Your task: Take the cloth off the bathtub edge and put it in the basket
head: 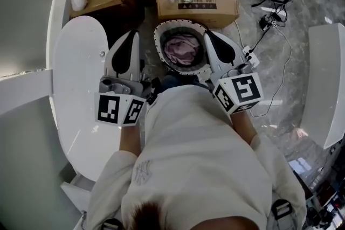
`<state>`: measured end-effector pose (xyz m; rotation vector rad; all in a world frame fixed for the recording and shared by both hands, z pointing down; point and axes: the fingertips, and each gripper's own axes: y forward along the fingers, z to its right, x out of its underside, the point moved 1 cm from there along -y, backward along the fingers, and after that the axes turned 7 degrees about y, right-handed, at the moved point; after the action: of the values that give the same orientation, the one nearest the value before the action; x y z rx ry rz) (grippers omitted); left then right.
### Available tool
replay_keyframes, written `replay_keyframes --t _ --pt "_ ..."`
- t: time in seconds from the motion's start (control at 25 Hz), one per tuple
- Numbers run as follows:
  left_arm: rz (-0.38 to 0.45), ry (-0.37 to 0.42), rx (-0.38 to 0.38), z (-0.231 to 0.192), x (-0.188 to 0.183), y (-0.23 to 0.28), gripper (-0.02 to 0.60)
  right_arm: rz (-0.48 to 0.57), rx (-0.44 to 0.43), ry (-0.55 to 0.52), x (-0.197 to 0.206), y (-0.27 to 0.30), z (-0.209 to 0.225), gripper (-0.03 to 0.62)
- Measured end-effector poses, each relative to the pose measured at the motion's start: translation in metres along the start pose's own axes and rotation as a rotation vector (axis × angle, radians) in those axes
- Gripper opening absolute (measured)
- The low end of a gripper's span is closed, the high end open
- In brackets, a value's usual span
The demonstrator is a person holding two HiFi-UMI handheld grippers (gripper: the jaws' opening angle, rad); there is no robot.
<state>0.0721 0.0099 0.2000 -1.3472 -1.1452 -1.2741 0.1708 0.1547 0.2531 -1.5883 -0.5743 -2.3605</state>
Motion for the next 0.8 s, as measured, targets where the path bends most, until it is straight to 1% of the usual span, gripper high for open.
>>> replay_keyframes --t 0.32,0.8 --pt "0.006 0.005 -0.034 -0.005 -0.004 -0.005 0.049 0.011 -0.013 0.000 -0.005 -0.001 -0.004 -0.003" --pt "0.003 0.009 -0.037 0.001 -0.002 0.002 0.049 0.007 -0.009 0.010 -0.003 -0.003 0.008 -0.003"
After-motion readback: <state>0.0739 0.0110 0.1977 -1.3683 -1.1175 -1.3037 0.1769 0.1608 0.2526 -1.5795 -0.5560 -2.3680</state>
